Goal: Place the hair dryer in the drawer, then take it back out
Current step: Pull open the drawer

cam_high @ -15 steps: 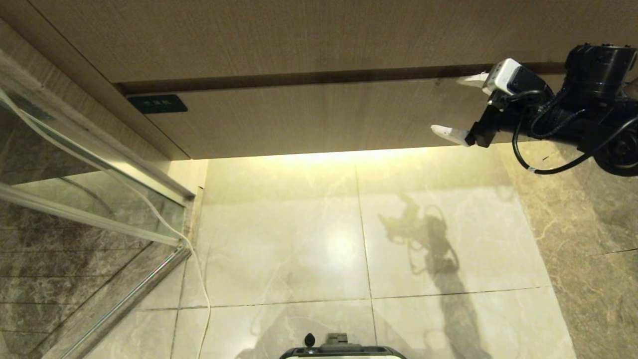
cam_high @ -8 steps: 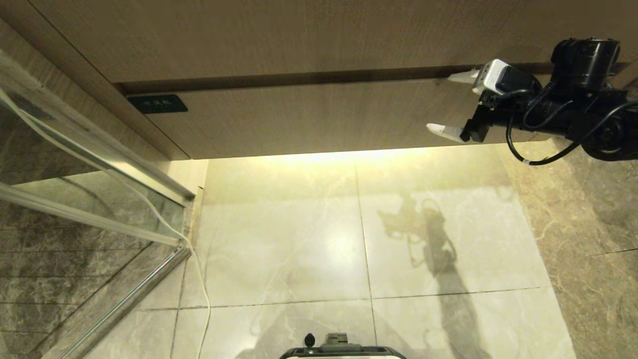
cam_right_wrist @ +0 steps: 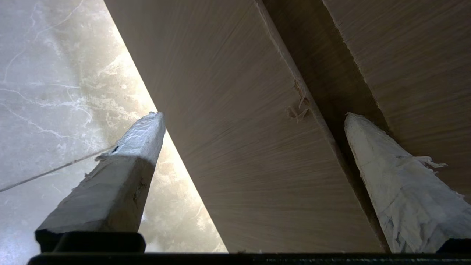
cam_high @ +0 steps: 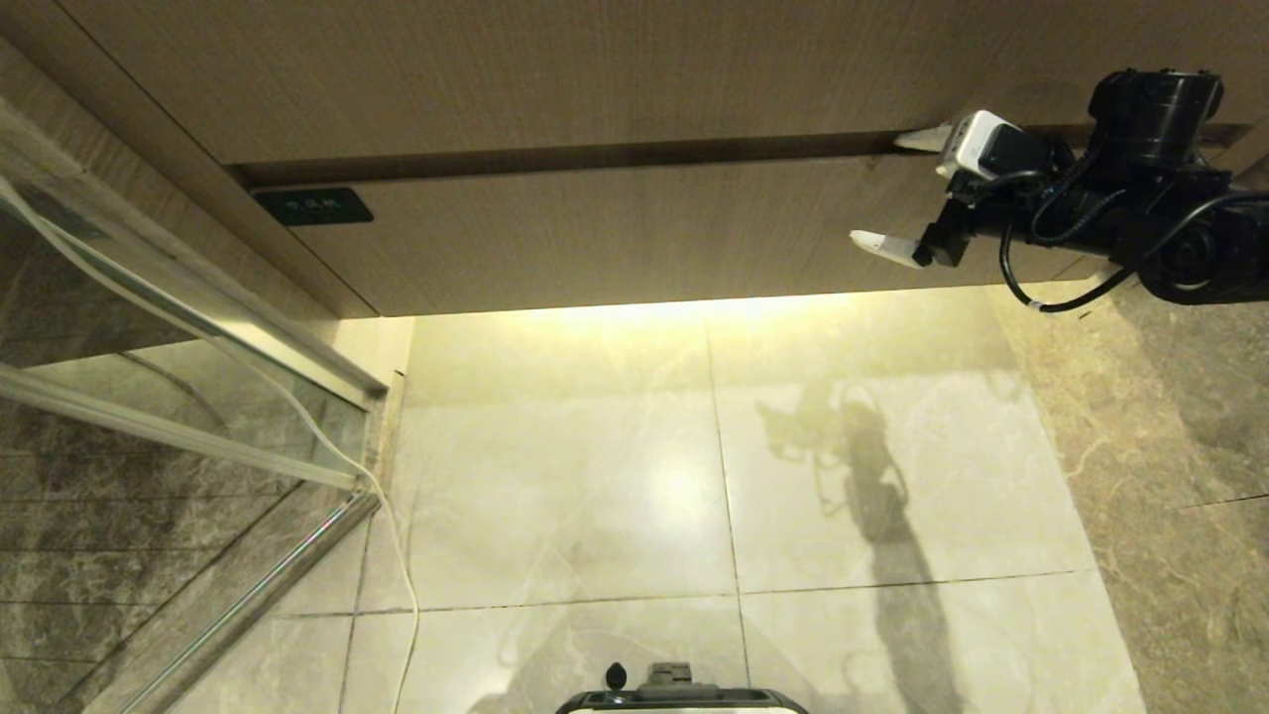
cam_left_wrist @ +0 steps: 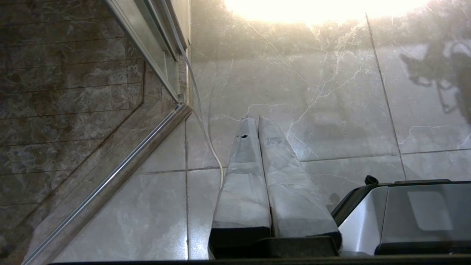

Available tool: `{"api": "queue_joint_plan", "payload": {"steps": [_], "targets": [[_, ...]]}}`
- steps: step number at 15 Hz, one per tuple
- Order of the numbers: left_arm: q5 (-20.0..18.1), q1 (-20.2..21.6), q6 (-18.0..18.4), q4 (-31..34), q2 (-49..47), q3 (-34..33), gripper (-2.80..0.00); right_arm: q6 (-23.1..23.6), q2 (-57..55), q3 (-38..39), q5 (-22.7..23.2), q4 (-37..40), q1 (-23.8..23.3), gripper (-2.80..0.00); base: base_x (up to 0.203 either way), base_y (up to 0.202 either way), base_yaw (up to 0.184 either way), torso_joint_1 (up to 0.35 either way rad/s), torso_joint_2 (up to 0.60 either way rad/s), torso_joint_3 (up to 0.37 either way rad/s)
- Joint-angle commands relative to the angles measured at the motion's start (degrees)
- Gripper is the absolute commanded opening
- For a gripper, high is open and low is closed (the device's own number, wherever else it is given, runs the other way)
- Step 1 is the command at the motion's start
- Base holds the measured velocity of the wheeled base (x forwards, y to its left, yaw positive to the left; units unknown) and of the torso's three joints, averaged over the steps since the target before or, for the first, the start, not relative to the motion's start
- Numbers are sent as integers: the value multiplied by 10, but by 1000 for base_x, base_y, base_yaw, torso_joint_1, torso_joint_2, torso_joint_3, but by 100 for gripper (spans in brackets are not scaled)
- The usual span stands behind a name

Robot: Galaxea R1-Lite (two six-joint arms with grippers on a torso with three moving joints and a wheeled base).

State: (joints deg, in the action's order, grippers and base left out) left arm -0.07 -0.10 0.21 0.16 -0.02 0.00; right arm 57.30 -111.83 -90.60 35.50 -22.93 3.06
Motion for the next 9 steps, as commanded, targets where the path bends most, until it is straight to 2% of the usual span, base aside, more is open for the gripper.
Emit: {"api": "queue_joint_plan", "payload": {"steps": [1,9], "targets": [[0,0,0,0,0,0,-280,3,-15,-9,2,-1,-3,0,0,0,0,0,0,0],[0,0,0,0,0,-1,-280,-14,-41,-27,2,72,-3,0,0,0,0,0,0,0]]}}
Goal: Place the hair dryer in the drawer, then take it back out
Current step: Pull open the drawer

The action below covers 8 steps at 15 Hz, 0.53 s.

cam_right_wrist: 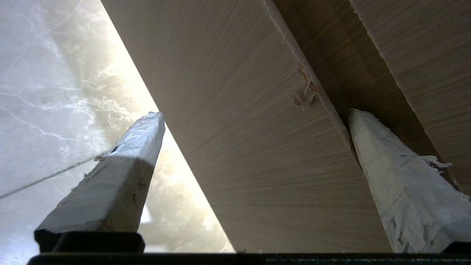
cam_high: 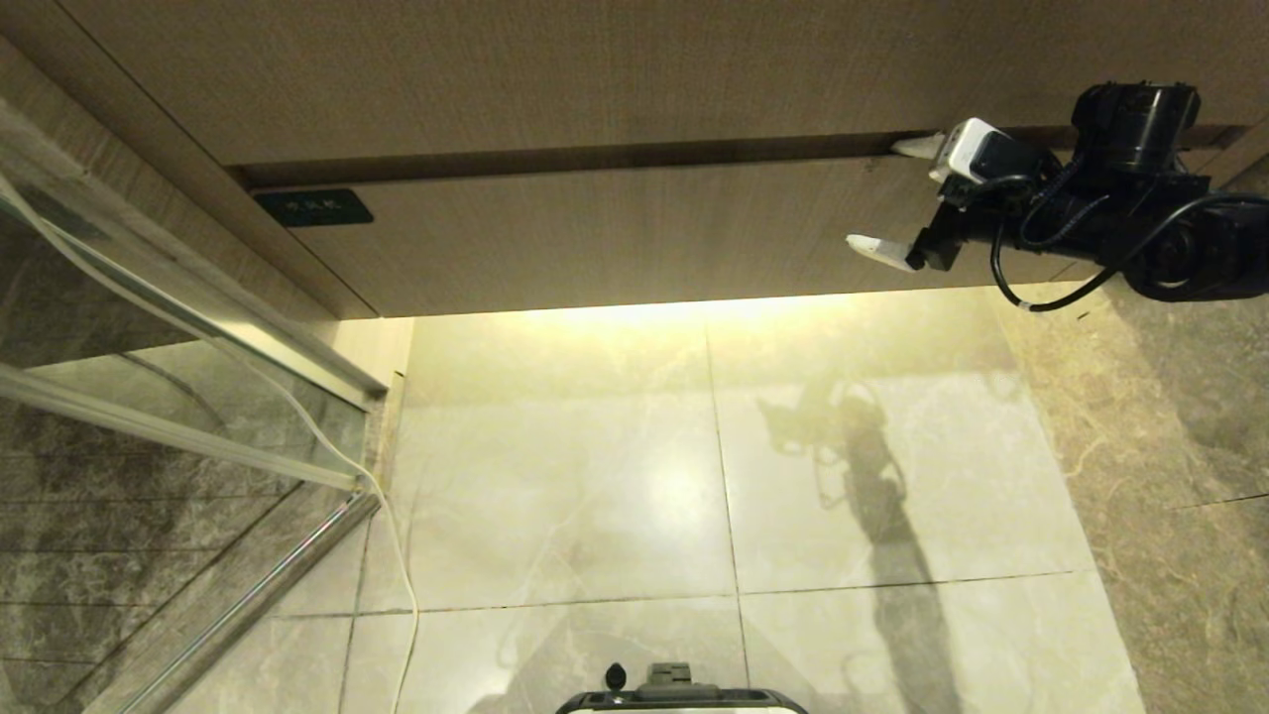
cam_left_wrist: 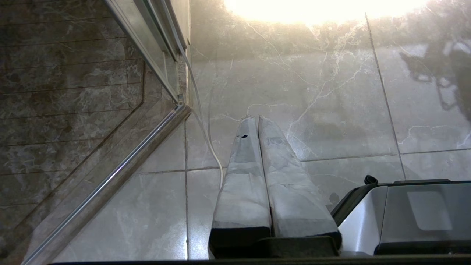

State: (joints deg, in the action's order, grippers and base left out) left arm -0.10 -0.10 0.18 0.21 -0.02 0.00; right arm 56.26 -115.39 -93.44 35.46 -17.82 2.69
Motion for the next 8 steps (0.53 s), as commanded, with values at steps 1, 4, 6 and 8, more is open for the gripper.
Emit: {"api": "queue_joint_plan", "payload": {"steps": [1,4,6,8], "targets": [[0,0,0,0,1,0,-280,-12,-4,2,1,44,0,0,0,0,0,0,0,0],[0,0,0,0,0,-1,-280,-26,8,12,0,80,0,0,0,0,0,0,0,0],[0,0,0,0,0,0,-280,-42,15,16,-2,84,0,0,0,0,0,0,0,0],[0,0,0,0,0,-1,-280,-66,27,33,-4,85,0,0,0,0,0,0,0,0]]}}
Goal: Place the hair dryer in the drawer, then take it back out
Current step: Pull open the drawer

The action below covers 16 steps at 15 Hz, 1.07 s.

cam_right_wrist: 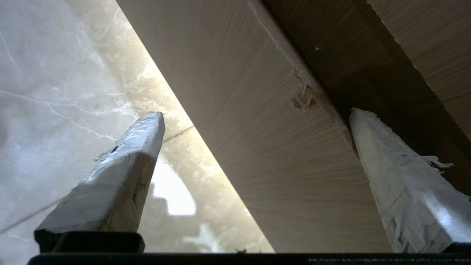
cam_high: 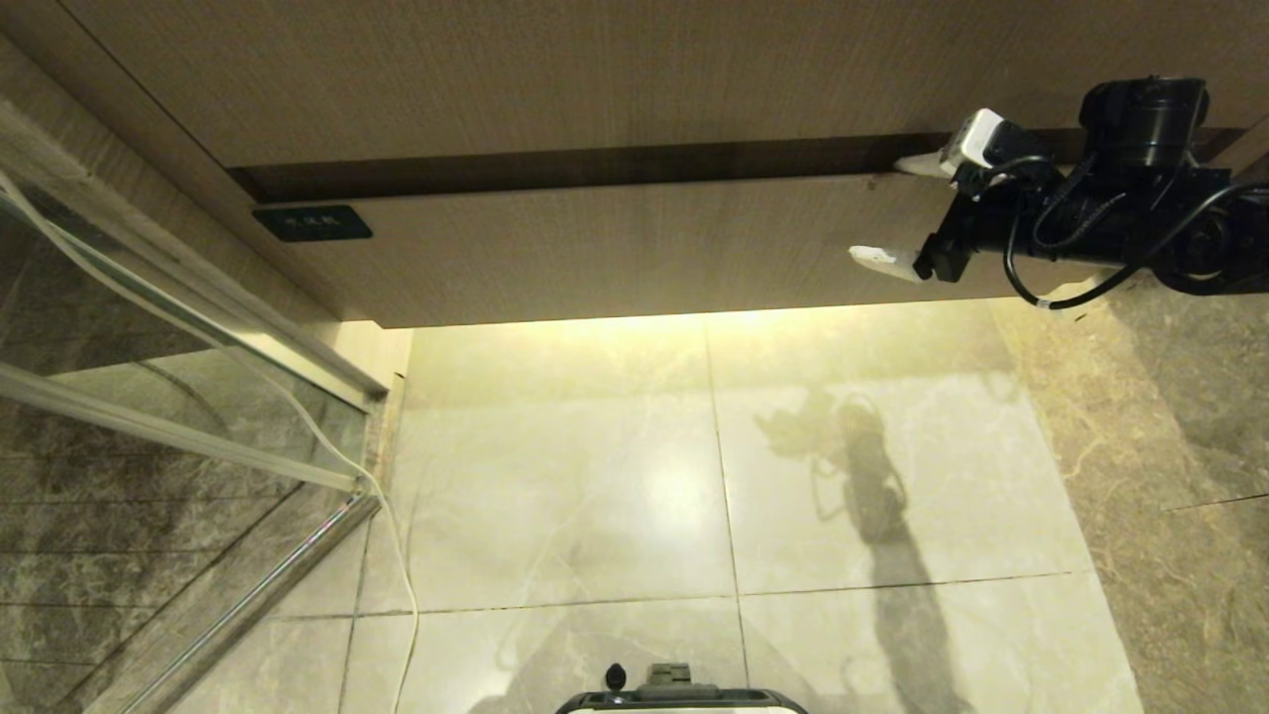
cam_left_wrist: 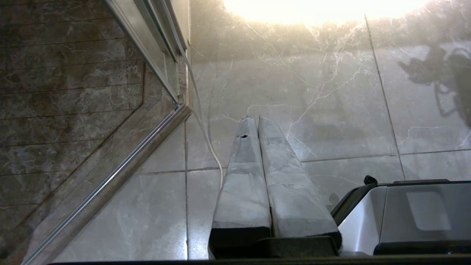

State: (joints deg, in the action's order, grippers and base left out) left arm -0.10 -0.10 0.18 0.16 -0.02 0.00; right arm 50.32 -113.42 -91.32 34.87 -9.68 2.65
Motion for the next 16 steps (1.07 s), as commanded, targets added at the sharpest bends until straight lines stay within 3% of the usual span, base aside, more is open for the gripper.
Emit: {"api": "queue_joint_plan", "payload": {"steps": [1,10,12,16], "targets": [[0,0,0,0,0,0,-280,-14,15,21,0,6,1,0,0,0,0,0,0,0],[0,0,0,0,0,0,-280,-30,137,117,0,100,0,0,0,0,0,0,0,0],[0,0,0,0,0,0,-280,-60,206,160,0,154,0,0,0,0,0,0,0,0],[0,0,0,0,0,-1,-280,-122,404,270,-12,335,0,0,0,0,0,0,0,0]]}}
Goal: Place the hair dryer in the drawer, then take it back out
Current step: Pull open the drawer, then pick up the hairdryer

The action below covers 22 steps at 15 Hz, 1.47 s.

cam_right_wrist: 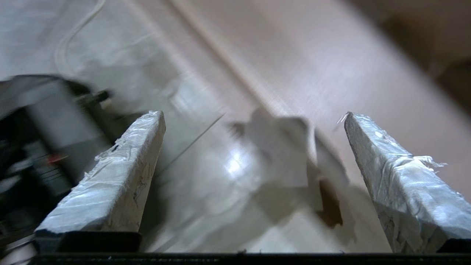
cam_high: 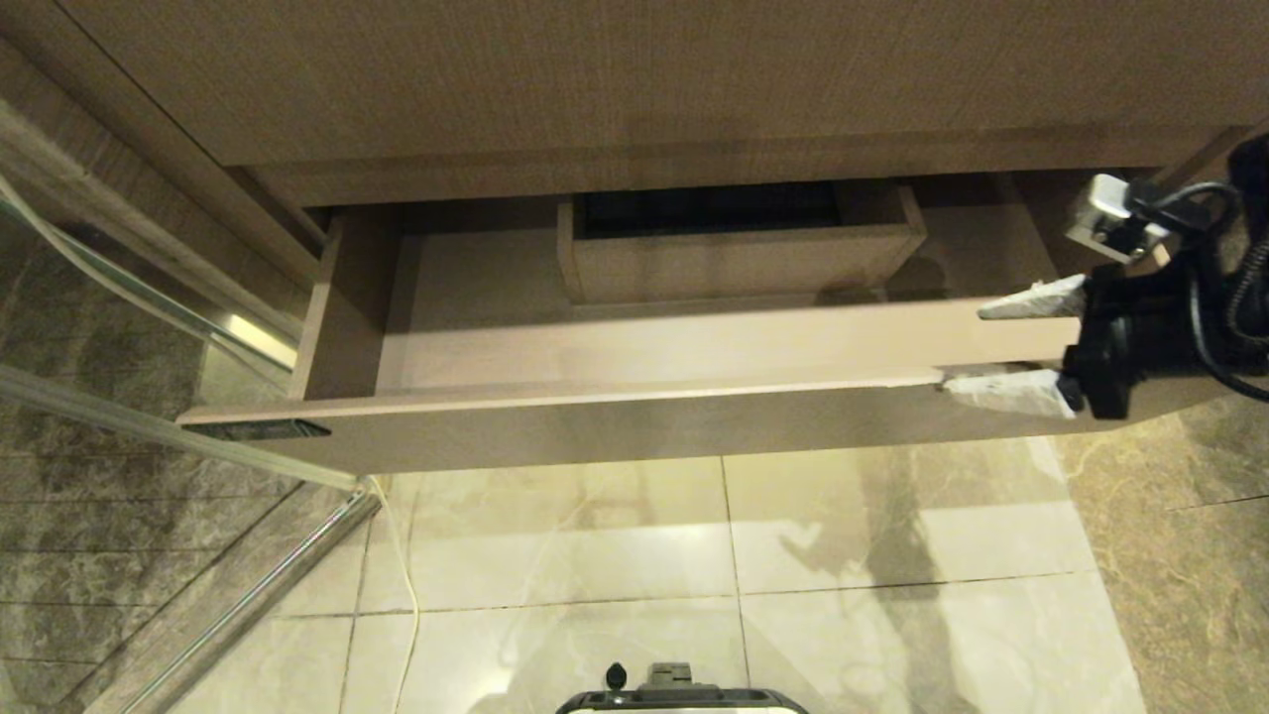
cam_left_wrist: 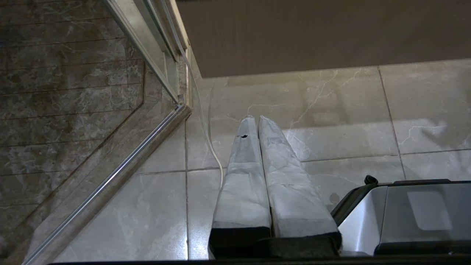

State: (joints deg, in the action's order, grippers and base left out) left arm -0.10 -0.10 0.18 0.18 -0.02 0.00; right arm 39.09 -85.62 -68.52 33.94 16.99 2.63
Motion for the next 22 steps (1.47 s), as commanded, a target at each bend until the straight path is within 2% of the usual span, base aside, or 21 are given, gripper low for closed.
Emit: {"api": "queue_joint_plan", "payload": {"steps": [1,3,4,5,6,8,10,15,17,19,22], "targets": [[0,0,0,0,0,-1,-280,-23,181,67,-11,121,0,0,0,0,0,0,0,0],[0,0,0,0,0,-1,-280,-54,291,113,-27,213,0,0,0,0,0,0,0,0],[0,0,0,0,0,-1,-280,-69,332,134,-37,242,0,-280,0,0,0,0,0,0],[0,0,0,0,0,0,-280,-81,360,153,-59,257,0,-280,0,0,0,0,0,0],[0,0,0,0,0,0,-280,-90,373,170,-104,253,-1,-280,0,0,0,0,0,0],[0,0,0,0,0,0,-280,-111,386,196,-140,172,-9,-280,0,0,0,0,0,0],[0,0,0,0,0,0,-280,-158,390,219,-148,98,-11,-280,0,0,0,0,0,0],[0,0,0,0,0,0,-280,-231,424,272,-174,37,-12,-280,0,0,0,0,0,0],[0,0,0,0,0,0,-280,-273,488,332,-176,-11,-12,-280,0,0,0,0,0,0],[0,0,0,0,0,-1,-280,-292,577,404,-191,-58,-10,-280,0,0,0,0,0,0],[0,0,0,0,0,0,-280,-302,742,542,-255,-104,4,-280,0,0,0,0,0,0]]}}
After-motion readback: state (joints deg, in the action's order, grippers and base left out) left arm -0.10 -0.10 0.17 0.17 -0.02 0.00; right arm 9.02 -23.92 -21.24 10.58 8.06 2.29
